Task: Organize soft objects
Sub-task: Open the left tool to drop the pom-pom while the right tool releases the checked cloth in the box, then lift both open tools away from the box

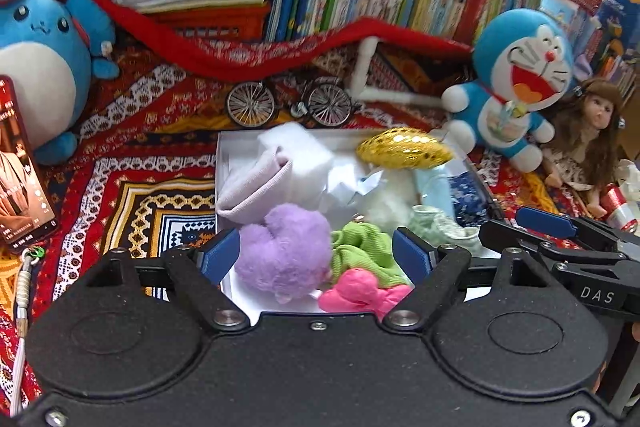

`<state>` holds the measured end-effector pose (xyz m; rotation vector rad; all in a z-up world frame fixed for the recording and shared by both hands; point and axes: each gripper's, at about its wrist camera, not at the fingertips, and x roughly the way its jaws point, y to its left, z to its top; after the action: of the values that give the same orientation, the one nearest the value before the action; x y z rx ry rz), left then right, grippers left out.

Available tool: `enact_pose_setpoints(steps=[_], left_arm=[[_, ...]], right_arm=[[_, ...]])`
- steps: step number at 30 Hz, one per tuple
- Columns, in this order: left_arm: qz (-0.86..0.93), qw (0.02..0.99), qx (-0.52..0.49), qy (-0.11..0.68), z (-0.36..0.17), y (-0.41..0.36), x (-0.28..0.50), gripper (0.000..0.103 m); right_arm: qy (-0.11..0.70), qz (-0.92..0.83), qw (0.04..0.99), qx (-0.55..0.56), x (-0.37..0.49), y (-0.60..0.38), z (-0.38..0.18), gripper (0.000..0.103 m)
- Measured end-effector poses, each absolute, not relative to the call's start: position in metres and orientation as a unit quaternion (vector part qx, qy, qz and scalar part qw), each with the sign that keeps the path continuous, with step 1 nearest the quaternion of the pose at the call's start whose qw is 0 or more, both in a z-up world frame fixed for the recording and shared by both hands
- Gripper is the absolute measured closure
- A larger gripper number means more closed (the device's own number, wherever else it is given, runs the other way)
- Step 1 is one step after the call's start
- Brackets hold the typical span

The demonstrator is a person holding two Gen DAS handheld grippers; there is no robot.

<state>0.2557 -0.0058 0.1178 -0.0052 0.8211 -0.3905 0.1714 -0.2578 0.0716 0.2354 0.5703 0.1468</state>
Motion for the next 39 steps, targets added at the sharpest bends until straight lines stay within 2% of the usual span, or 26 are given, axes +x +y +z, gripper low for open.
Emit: enact_pose_setpoints(steps=[12, 18, 28, 39], left_arm=[[-0.214, 0.926, 0.004, 0.311, 0.148, -0.006, 0.18, 0.017], [-0.214, 0.94, 0.005, 0.267, 0.15, -0.002, 0.137, 0.015], [-0.2, 0.954, -0.01, 0.225, 0.134, 0.009, 0.078, 0.012], [-0.146, 0.964, -0.011, 0.223, 0.092, 0.024, 0.03, 0.011]], right_arm=[[0.192, 0.069, 0.975, 0.088, 0.11, -0.259, 0.109, 0.013], [0.146, 0.062, 0.985, 0.062, 0.072, -0.256, 0.115, 0.008], [0.115, 0.063, 0.991, 0.023, 0.027, -0.244, 0.101, 0.0], [0.134, 0.04, 0.99, 0.02, -0.005, -0.234, 0.054, 0.0]])
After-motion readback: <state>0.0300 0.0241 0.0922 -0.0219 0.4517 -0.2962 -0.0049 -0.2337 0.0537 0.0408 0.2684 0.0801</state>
